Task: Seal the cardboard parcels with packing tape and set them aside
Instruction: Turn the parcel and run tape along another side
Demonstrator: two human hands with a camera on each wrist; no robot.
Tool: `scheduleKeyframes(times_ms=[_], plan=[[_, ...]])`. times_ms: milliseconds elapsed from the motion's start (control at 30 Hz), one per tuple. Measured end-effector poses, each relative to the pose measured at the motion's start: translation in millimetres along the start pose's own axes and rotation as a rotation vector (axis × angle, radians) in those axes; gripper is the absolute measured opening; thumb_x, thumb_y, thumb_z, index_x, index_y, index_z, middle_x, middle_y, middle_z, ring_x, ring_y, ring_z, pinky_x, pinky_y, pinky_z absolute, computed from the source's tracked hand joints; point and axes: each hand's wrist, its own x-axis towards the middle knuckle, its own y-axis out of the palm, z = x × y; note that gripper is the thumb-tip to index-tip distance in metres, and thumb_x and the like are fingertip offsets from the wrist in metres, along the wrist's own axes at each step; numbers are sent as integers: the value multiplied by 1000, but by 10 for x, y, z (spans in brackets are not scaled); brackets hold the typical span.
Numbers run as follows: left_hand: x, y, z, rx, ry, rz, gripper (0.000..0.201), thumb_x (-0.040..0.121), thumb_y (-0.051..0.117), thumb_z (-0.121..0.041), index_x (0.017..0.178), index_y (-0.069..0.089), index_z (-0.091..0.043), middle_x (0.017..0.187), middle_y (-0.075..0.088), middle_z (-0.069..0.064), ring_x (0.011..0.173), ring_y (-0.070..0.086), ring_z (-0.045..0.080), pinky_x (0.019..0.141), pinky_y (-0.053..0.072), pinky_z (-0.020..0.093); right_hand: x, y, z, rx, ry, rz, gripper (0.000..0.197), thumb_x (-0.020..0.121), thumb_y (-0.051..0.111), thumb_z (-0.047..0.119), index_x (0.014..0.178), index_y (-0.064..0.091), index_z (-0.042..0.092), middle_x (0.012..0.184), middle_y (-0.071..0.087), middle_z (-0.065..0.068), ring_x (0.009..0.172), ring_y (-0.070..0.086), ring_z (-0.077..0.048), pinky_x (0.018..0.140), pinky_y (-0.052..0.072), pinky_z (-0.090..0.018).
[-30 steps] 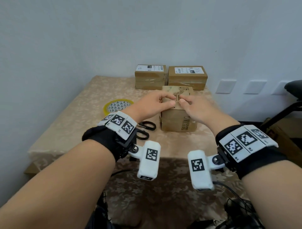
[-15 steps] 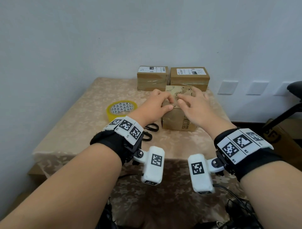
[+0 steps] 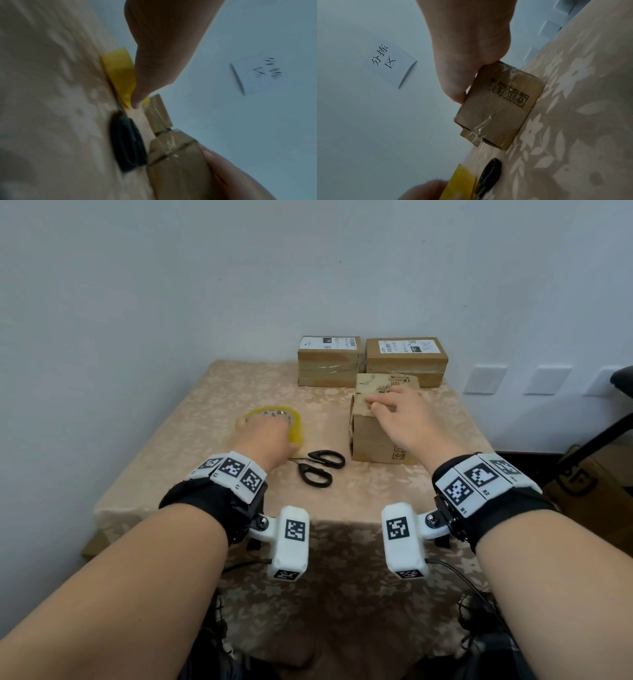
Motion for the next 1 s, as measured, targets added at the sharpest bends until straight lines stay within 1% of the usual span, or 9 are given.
scheduleKeyframes(times_ms=[100,200,267,367,500,600,767,900,1000], plan=[[16,49,91,-194,-14,37,35,93,47,-39,121,54,-19,117,61,5,119,49,28,106,23,43,-23,9,-1,-84,-13,-34,38,99,32,44,125,60,37,141,48,2,135,33,-26,114,16,-53],[39,-98,76,-658,71,-86,49,81,47,-46,120,55,-17,114,61,8,113,54,29,100,37,46,-46,-47,114,-99,-32,-132,41,100,33,44,130,57,28,135,55,3,132,40,-20,117,8,-50],[-22,-290,-4,-875,160,-200,42,74,44,-43,101,58,-13,92,61,10,91,57,29,80,42,40,-62,-135,247,51,-77,-160,44,100,37,41,137,50,21,140,51,0,134,39,-19,118,16,-44],[-77,-480,-82,-1017,229,-312,41,75,45,-35,92,59,-1,85,60,22,79,56,33,69,43,46,-110,-236,445,422,-83,-88,45,101,41,40,139,48,17,141,49,3,132,41,-12,105,31,-26],[-86,-480,-114,-998,234,-305,23,75,45,-35,68,52,-14,62,45,-4,64,44,19,71,33,39,-171,-244,554,672,-32,26,29,96,49,45,107,68,26,107,66,15,108,57,-5,91,41,-25],[-114,-501,-137,-929,245,-316,24,76,45,-34,58,38,-22,56,34,-8,57,36,14,73,26,35,-171,-248,563,704,-34,-33,12,88,67,33,89,71,22,88,69,9,84,61,-3,81,48,-22],[-99,-473,-158,-854,278,-330,26,79,53,-44,63,45,-25,60,42,-10,60,41,8,73,31,33,-141,-229,576,716,9,-26,17,86,71,14,70,65,13,73,66,-2,71,65,-15,71,58,-26],[-103,-461,-174,-974,339,-361,31,82,69,-42,101,51,-24,84,48,-12,79,47,4,71,40,20,-110,-171,554,637,82,-73,21,92,62,13,71,58,9,73,64,-5,70,67,-17,74,60,-35],[-100,-451,-176,-987,351,-386,40,77,73,-43,105,50,-26,91,49,-15,89,49,7,75,40,19,-86,-152,530,687,160,-88,24,94,59,13,70,56,10,75,65,-6,71,69,-18,78,59,-40]])
